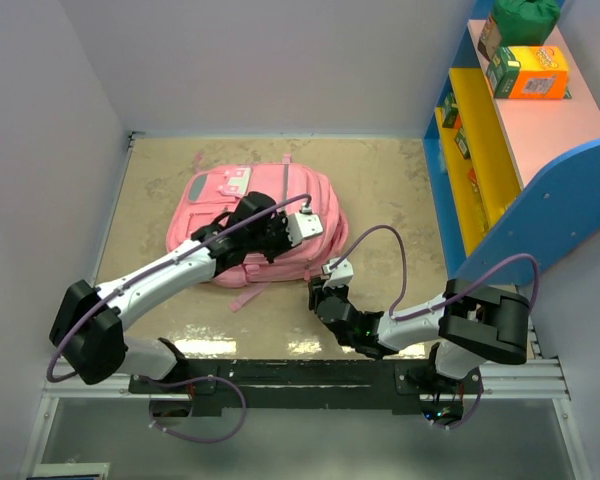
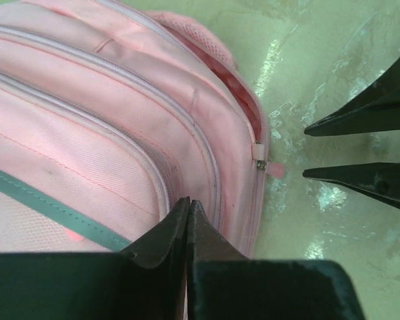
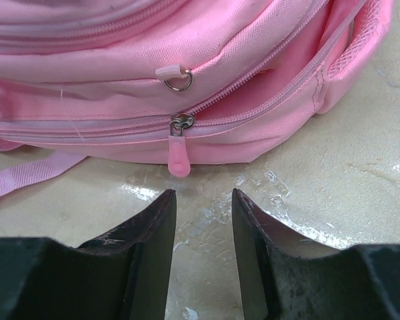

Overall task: Pack the student bag
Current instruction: Zip the student bag at the center of the board.

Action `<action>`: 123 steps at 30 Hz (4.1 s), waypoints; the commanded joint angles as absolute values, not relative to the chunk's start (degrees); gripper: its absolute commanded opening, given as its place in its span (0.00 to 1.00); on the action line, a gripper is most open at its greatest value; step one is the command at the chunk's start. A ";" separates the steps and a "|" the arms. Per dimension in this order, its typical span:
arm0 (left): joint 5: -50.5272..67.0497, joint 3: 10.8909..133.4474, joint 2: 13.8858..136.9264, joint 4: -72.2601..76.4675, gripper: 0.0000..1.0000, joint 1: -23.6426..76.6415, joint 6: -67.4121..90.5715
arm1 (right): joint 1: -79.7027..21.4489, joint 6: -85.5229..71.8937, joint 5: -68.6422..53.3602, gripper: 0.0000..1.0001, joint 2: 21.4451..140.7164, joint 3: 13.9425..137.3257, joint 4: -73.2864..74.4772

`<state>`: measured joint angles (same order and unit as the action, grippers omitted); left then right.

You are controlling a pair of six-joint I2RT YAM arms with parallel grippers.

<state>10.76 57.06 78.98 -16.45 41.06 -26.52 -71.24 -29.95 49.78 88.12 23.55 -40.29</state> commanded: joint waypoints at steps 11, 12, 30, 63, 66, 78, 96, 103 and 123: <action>7.75 59.06 74.44 -14.87 0.91 40.96 -26.28 | -71.54 -30.50 50.89 0.43 89.38 25.75 -41.92; 6.86 58.63 74.79 -14.59 1.00 40.87 -26.54 | -71.46 -30.41 50.89 0.43 89.30 25.84 -41.66; -1.93 52.73 80.59 -2.37 0.64 40.96 -31.91 | -71.54 -31.11 51.06 0.41 89.21 25.93 -40.96; 3.43 59.68 79.98 -13.01 0.00 37.79 -25.75 | -71.46 -25.40 51.94 0.50 92.81 30.14 -45.35; 3.60 59.41 79.63 -13.27 0.00 37.79 -25.84 | -71.37 -25.22 53.08 0.53 95.09 32.16 -44.65; 4.13 57.13 77.08 -13.89 0.00 37.35 -26.54 | -67.06 -24.96 51.33 0.38 98.70 33.49 -44.65; 5.10 56.08 77.08 -13.89 0.00 37.18 -27.07 | -66.01 -22.06 47.28 0.00 94.14 30.50 -44.47; 4.66 54.58 76.64 -13.62 0.00 37.18 -27.77 | -65.31 -22.76 50.36 0.00 88.87 26.90 -43.24; 4.04 49.31 70.75 -18.54 0.00 35.68 -33.92 | -58.89 -22.85 50.89 0.00 83.50 25.93 -38.85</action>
